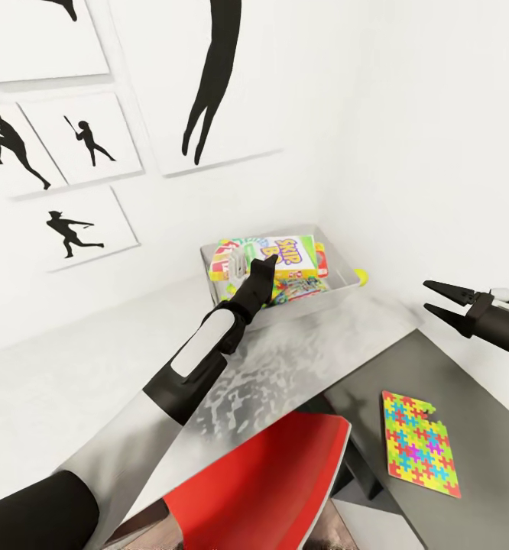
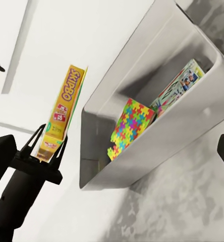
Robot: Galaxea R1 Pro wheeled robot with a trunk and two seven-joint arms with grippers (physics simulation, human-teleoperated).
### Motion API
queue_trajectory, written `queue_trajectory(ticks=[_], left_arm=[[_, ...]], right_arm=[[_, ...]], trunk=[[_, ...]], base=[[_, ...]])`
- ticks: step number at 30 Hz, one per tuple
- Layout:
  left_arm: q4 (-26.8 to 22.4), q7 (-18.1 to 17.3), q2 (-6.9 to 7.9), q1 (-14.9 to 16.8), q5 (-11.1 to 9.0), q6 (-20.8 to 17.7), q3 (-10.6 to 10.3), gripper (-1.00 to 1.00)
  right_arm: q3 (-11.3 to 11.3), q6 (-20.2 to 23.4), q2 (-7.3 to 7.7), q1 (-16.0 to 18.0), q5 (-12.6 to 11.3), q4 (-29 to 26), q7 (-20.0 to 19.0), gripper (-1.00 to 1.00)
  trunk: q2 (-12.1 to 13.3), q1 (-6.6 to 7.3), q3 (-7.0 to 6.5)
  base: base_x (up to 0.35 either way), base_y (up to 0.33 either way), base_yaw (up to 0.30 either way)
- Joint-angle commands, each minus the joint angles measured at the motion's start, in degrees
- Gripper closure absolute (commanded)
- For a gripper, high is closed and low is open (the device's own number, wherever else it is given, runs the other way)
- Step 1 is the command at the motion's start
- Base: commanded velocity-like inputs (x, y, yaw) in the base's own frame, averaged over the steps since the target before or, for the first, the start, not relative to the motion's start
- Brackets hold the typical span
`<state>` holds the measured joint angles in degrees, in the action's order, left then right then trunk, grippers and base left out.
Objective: Put all the toys in the child's room - the three board games (two on the bed and one on the table), the two jigsaw puzzles on the table, and the tennis ball on the table - inside the toy box on the table in the child's room.
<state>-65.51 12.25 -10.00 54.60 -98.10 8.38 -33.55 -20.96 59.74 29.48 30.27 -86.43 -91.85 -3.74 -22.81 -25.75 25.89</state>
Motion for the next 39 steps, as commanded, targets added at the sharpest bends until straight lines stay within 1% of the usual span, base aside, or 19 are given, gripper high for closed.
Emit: queue_trajectory(ticks=[1,25,32,39], left_arm=[[-0.1,0.2,0.0,0.1,-0.4,0.4,-0.1,1.0],[-0.1,0.2,0.0,0.5,-0.3,0.5,-0.1,1.0],[-0.1,0.2,0.0,0.5,-0.3,0.5,-0.1,1.0],[-0.1,0.2,0.0,0.5,-0.3,0.5,-0.1,1.0]], right_arm=[[-0.1,0.3,0.03,0.0,0.4,0.0,-0.4,-1.0],[0.0,0.3,-0.03,0.0,0.4,0.0,-0.4,-1.0],[0.0,0.3,-0.14,0.0,0.4,0.0,-0.4,-1.0],[0.1,0.3,-0.15,0.0,0.4,0.0,-0.4,-1.0]], trunk=[[-0.1,-0.03,0.18],[-0.1,-0.03,2.4],[-0.1,-0.03,2.99],[-0.1,-0.03,3.13]], base=[[0.0,0.0,0.056],[0.0,0.0,0.061],[0.0,0.0,-0.039],[0.0,0.0,-0.013]])
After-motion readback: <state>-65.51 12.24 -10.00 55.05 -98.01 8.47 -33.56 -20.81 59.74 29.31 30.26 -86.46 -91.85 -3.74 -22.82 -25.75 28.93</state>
